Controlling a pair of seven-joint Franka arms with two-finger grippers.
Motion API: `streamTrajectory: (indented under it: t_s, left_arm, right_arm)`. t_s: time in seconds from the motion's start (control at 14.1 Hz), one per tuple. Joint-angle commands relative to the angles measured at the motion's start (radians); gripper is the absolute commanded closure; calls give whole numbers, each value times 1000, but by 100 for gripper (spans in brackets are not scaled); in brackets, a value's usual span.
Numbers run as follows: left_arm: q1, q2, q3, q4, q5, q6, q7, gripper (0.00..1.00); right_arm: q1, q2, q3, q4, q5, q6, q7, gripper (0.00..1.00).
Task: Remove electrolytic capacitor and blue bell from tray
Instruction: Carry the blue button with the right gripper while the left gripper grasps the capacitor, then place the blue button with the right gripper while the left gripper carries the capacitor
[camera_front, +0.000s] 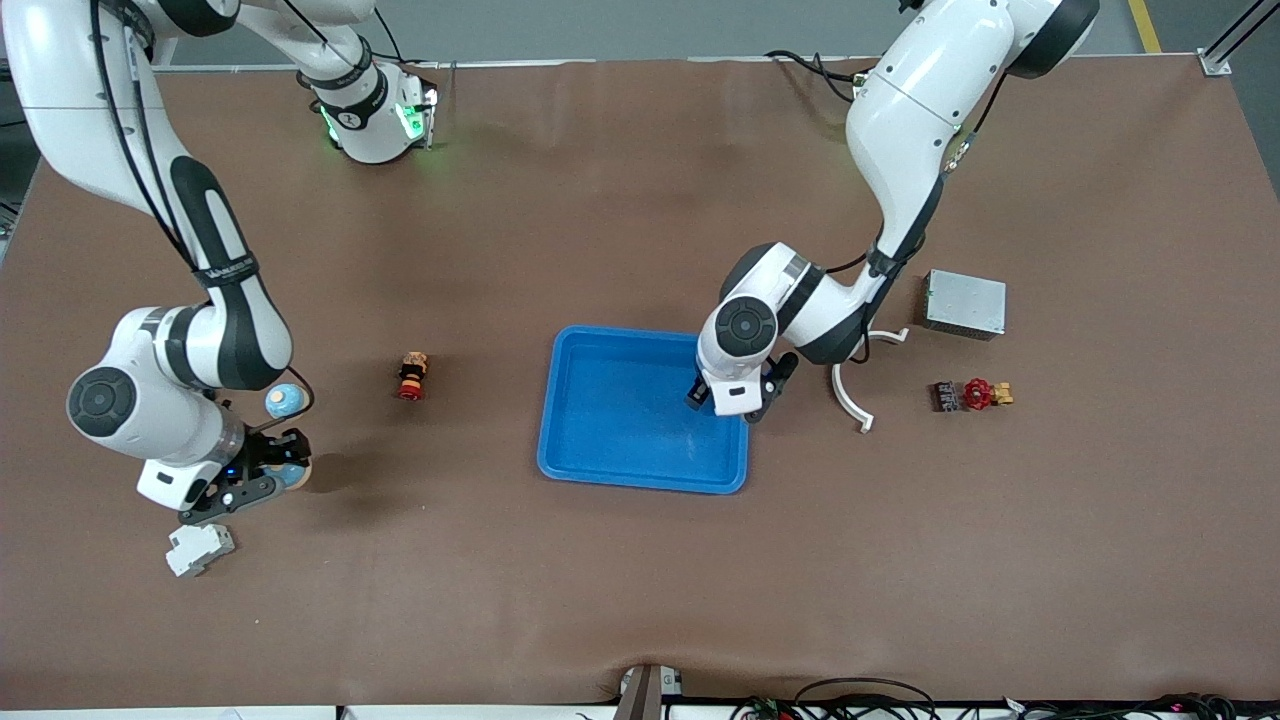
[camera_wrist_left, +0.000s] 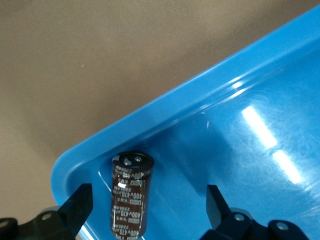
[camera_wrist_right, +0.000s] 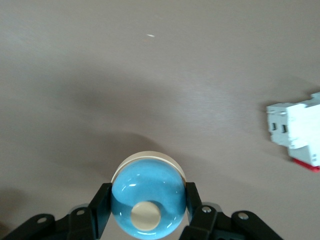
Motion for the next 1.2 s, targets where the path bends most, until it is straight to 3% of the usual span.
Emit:
streamTrajectory:
  t_s: [0.0,0.14,0.35,0.5,0.92,1.13]
  left_arm:
    - [-15,9,11,10,6,-1,-25,0]
    - [-14,7,11,15,6,-1,-25,6]
    - [-8,-2,11,21,5,-1,-25,69]
    - [-2,-5,11,32,5,-1,-23,98]
    - [20,-31,11,55,0,-22,-23,100]
    - [56,-95,5,49,3,-115,36,100]
  right_arm:
    - [-61,47,21,-2,11,80,-105,100]
    - [-84,81,21,20,24,90,-139,100]
    - [-104,110,21,39,25,90,-155,100]
    - [-116,121,21,41,25,96,-175,100]
    - [-121,127,22,39,30,108,-178,100]
    - [-116,127,22,39,36,119,-176,100]
